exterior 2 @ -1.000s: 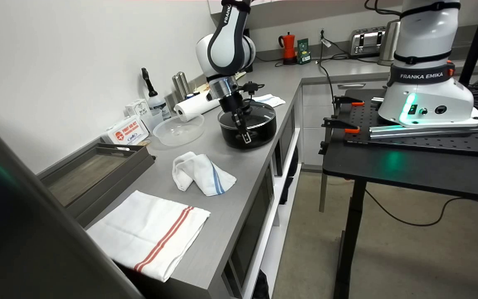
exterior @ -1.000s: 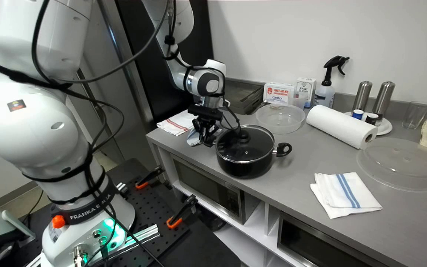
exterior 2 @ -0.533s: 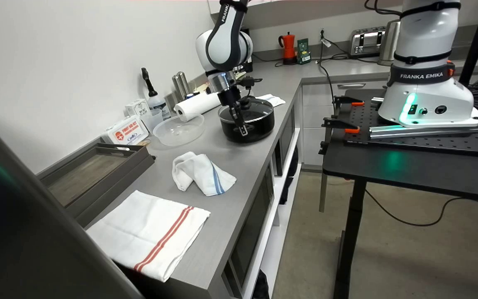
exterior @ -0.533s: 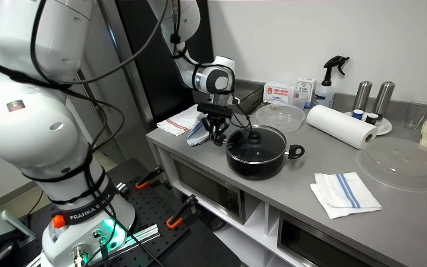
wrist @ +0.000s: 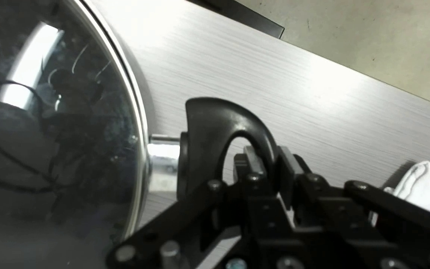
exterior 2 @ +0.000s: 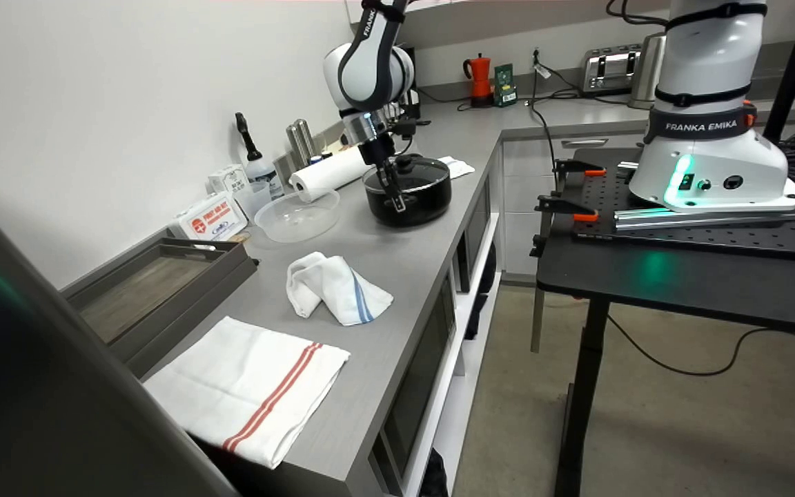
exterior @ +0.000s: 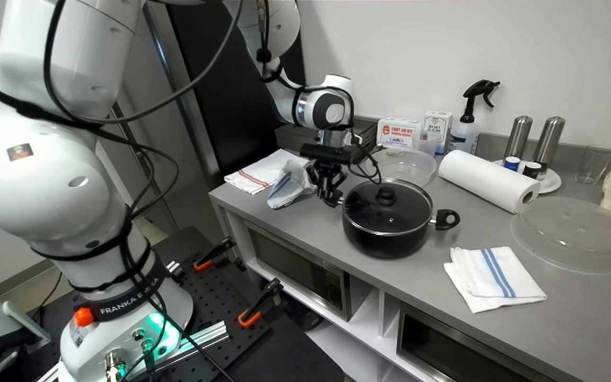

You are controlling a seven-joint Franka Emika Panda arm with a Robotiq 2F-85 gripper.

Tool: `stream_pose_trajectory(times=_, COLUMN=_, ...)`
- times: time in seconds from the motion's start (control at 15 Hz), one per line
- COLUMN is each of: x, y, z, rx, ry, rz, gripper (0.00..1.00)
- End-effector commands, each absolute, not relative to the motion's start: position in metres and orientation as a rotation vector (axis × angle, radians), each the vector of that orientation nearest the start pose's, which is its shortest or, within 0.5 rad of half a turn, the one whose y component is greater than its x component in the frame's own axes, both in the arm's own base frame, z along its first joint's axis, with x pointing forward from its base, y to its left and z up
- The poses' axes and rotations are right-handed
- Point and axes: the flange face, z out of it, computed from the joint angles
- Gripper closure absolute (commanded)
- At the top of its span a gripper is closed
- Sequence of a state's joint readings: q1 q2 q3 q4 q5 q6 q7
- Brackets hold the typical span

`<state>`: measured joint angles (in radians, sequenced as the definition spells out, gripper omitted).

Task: Move the pot to the right

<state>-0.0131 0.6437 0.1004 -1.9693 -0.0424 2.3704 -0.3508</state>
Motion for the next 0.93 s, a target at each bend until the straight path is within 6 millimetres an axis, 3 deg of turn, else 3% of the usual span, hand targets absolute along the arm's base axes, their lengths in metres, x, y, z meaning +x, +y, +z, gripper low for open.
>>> stream_pose_trajectory(times=0.0, x=0.599, y=0.028, z=0.122, rx=-3.002, ry=-0.694, rz=0.384, gripper=0.96)
stream_pose_trajectory(times=0.47, x=0.624, y=-0.009, z=0.123, rx=-3.042, ry=-0.629, rz=0.378, gripper=0.96)
stream_pose_trajectory(times=0.87, x=0.644, y=-0.018, z=0.132, rx=-3.077, ry=-0.638, rz=0.363, gripper=0.96)
